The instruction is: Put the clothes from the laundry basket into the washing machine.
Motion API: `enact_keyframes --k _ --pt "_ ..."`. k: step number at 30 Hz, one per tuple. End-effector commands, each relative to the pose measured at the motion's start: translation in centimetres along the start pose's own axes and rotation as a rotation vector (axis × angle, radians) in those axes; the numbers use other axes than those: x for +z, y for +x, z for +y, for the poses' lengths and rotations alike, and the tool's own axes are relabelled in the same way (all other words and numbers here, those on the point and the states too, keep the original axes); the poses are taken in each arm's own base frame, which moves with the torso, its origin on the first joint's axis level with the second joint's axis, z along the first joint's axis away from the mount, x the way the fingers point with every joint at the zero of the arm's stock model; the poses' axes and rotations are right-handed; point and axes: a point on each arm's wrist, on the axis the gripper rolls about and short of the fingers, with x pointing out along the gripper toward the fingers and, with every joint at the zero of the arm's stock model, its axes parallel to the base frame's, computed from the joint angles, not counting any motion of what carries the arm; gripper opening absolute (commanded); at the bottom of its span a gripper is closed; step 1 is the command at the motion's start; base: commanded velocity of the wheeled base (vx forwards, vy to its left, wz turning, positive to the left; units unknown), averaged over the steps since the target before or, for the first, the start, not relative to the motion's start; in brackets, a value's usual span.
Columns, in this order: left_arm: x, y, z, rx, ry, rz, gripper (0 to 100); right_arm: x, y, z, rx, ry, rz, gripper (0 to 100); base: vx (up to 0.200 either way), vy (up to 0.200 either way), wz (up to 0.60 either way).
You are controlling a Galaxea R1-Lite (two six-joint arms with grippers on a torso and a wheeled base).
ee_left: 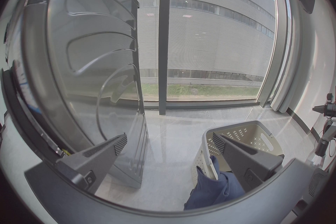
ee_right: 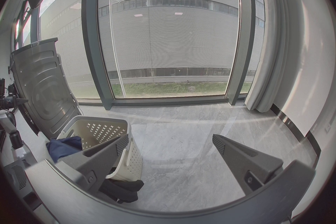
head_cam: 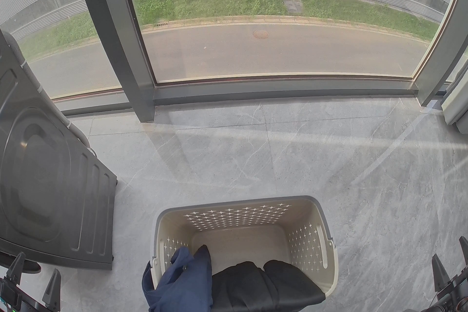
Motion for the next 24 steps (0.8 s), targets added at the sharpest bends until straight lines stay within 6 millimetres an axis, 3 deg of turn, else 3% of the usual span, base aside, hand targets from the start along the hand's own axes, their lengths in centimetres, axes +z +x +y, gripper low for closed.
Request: enact_keyframes --k 1,24 --pt "-0.47 0.03 0.02 0.001 0.000 0.005 100 -0.48 0.00 0.00 0.001 0.000 0.000 100 0.000 0.000 0.00" --pt "-0.47 0.03 0.02 0.001 0.000 0.005 100 -0.48 0.00 0.00 0.001 0.000 0.000 100 0.000 0.000 0.00"
